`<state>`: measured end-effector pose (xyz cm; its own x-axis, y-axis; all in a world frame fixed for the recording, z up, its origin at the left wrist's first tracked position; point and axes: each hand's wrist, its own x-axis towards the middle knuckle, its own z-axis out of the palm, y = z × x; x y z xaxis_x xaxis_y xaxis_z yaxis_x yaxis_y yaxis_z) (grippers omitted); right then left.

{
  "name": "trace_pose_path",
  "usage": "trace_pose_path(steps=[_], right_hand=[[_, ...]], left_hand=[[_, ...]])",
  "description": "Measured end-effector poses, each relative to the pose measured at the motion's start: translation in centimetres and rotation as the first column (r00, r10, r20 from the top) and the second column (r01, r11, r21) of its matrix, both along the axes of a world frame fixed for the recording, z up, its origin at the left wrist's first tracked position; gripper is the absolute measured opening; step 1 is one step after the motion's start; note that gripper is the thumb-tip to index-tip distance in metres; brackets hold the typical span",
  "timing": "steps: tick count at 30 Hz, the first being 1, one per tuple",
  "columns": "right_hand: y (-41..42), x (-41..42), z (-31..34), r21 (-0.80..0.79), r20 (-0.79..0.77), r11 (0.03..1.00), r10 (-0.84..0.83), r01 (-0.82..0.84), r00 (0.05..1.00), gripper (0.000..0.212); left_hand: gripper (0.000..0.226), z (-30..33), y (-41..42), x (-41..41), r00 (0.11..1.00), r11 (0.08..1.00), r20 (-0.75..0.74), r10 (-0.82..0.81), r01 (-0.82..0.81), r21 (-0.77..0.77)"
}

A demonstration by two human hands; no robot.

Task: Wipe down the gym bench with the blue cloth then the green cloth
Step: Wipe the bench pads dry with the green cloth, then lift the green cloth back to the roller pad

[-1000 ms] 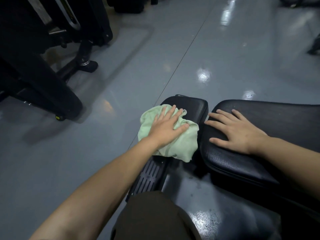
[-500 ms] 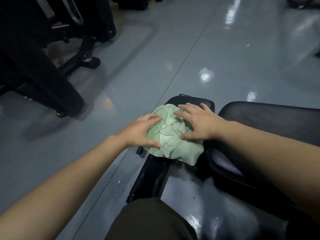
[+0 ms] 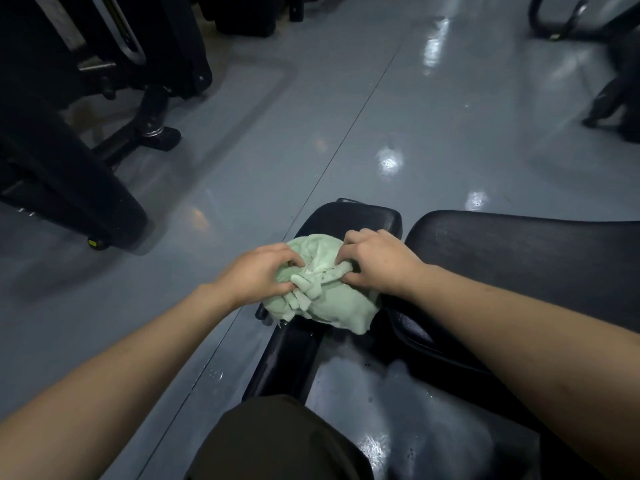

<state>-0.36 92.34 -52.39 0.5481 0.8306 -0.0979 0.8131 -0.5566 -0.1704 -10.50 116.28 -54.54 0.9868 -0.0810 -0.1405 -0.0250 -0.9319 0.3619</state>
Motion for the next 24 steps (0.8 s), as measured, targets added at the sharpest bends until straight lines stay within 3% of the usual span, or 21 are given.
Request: trace_pose_path(steps=[5, 12, 24], right_hand=[[-0.7, -1.3, 2.7, 0.052, -0.015, 0.996, -0.072, 0.072, 0.997, 0.018], [-5.4, -2.7, 10.5, 0.176, -0.065, 0.949, -0.254, 0.261, 0.965, 0.016], [-20.9, -9.0, 24.1, 0.351, 0.024, 0.796, -0.533, 0.493, 0.845, 0.011]], left_hand=[[0.030, 3.0, -1.2, -0.2, 0.999, 0.996, 0.003, 0.042, -0.042, 0.083], [0.021, 11.3, -4.9, -0.4, 0.983, 0.996, 0.167, 0.074, -0.082, 0.041], [0.020, 26.6, -20.4, 0.4, 0.895, 0.985, 0.411, -0.174, 0.152, 0.085]])
